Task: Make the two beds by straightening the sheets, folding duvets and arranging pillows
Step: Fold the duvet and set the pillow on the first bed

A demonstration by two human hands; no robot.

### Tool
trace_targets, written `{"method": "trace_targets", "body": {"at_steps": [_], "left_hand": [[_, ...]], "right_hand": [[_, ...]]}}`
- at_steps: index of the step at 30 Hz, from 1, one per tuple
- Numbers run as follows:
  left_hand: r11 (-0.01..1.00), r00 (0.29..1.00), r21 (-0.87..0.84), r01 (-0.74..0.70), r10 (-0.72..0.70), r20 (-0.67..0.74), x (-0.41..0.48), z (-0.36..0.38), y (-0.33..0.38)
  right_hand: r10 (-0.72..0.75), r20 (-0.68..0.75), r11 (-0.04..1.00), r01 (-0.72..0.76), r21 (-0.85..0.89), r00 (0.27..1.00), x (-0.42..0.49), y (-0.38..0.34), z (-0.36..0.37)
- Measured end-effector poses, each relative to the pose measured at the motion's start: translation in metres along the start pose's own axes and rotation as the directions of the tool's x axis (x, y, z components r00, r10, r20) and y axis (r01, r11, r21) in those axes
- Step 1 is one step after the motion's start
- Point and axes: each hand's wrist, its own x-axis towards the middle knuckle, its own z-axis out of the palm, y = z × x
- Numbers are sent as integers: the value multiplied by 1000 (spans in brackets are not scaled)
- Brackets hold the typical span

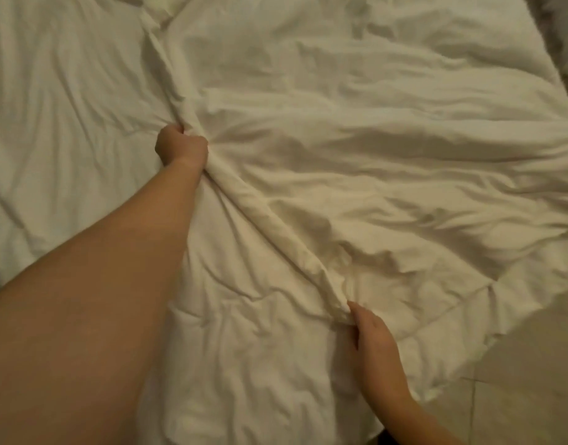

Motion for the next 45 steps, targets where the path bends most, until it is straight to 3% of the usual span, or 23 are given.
{"method": "trace_targets", "body": {"at_steps": [3, 9, 14, 21, 25, 29, 32, 36, 45], "left_hand": [[999, 1000, -45, 27, -27, 8, -2, -6, -1], [986, 988, -159, 47, -22, 155, -18, -16, -4], [989, 994, -132, -60, 71, 80, -28, -32, -16], [973, 977, -91, -211, 211, -14, -54, -75, -11], [956, 959, -80, -282, 277, -64, -69, -120, -6], [945, 940, -52, -324, 316, -125, -79, -178, -22], [957, 942, 2, -289, 285, -177, -88, -216, -59], [980, 960, 74, -187, 198, -200, -97, -265, -137], [952, 951, 260, -162, 221, -216, -102, -324, -228]], "right_hand": [[88, -3, 996, -88, 4, 996, -8, -5, -16], [15, -7, 1000, -15, -12, 1000, -39, -11, -36], [-54, 88, 998, 58, -37, 995, -64, -6, -31], [-112, 210, 992, 98, 75, 971, -80, -16, -43], [-250, 361, 964, 194, 184, 898, -101, -41, -44], [-395, 418, 915, 309, 259, 818, -131, -72, -29], [-454, 475, 890, 363, 275, 754, -159, -88, -8], [-458, 614, 889, 357, 289, 643, -203, -103, 24], [-409, 721, 899, 384, 212, 559, -271, -139, 95]]}}
